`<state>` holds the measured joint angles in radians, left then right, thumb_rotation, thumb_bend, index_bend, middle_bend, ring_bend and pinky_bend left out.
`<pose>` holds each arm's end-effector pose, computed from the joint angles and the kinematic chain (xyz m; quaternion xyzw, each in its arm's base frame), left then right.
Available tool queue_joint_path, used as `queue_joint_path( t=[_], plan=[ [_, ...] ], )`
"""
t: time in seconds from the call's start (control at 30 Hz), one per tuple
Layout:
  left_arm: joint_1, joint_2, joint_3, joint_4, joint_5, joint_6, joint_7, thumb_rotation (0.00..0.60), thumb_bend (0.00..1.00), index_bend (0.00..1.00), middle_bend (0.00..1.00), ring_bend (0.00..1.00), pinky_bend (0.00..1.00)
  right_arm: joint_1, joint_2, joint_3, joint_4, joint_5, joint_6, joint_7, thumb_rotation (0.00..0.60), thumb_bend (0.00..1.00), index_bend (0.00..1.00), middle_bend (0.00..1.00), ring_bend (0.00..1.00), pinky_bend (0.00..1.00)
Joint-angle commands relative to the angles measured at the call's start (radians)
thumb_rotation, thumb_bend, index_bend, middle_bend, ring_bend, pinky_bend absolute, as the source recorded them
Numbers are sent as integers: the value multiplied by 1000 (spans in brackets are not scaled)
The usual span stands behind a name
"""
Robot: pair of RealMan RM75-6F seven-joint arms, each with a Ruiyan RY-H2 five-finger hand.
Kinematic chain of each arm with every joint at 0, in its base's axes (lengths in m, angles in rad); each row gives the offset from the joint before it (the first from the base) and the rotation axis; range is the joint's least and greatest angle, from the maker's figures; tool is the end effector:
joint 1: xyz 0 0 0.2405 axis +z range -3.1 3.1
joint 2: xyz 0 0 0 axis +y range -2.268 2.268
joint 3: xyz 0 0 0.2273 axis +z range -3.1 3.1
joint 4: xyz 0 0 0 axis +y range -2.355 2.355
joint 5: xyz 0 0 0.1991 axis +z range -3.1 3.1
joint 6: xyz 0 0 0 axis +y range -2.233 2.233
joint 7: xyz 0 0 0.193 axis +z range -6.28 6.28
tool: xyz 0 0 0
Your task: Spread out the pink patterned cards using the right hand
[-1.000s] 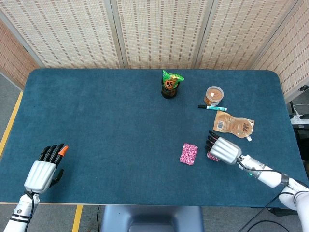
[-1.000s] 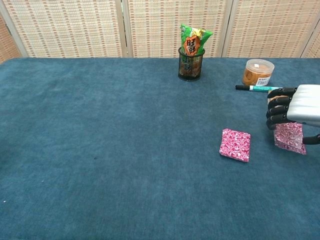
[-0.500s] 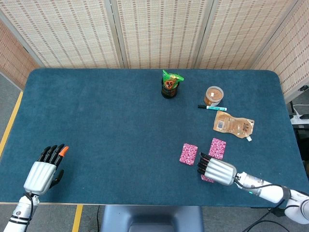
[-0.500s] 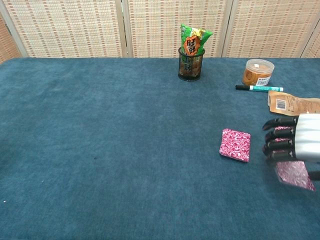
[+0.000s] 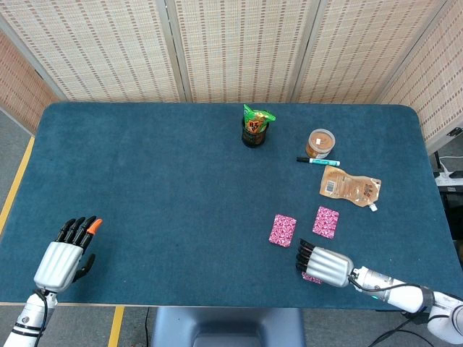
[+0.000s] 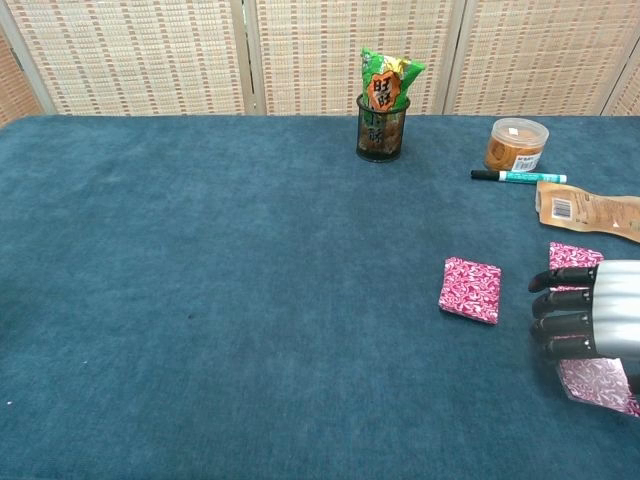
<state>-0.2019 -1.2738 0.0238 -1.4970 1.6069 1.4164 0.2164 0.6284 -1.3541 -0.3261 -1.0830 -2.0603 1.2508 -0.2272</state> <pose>-0.2520 0.2405 0.0870 -0.7061 -0.3012 -0.3486 0.5377 -0.2299 -0.2495 -0.0011 0.9386 0.0440 0.2238 0.2589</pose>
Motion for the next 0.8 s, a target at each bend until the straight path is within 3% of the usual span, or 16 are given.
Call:
queue_joint_path(
  t=[0.03, 0.3, 0.43, 0.53, 0.63, 0.73, 0.8],
  plan=[
    [1, 0, 0, 0, -1, 0, 0, 600, 454, 0, 73, 83, 127, -5, 10, 1, -13, 5, -10, -15, 600, 158, 151, 253, 206, 192],
    [4, 2, 2, -5, 6, 7, 1, 600, 455, 0, 74, 85, 127, -37, 64, 17, -79, 20, 39, -29, 600, 157, 50, 191, 171, 188],
    [9, 6, -1, -4, 12, 23, -7, 600, 455, 0, 73, 86, 126, -133, 100, 89, -183, 95, 208, -67, 600, 157, 5, 134, 117, 174],
    [12, 9, -4, -1, 13, 33, -16, 600, 455, 0, 72, 85, 126, -268, 105, 158, -295, 230, 360, -109, 600, 158, 9, 106, 60, 171],
    [16, 7, -8, 5, 16, 47, -15, 600, 456, 0, 59, 82, 124, -404, 134, 191, -480, 441, 403, -196, 600, 157, 6, 51, 9, 126],
    [17, 5, -9, 8, 18, 51, -15, 600, 456, 0, 50, 79, 123, -440, 145, 200, -553, 497, 420, -224, 600, 157, 1, 5, 0, 63],
    [18, 5, -9, 10, 23, 57, -20, 600, 455, 0, 46, 79, 124, -501, 139, 240, -597, 579, 487, -206, 600, 157, 0, 0, 0, 23]
  ],
)
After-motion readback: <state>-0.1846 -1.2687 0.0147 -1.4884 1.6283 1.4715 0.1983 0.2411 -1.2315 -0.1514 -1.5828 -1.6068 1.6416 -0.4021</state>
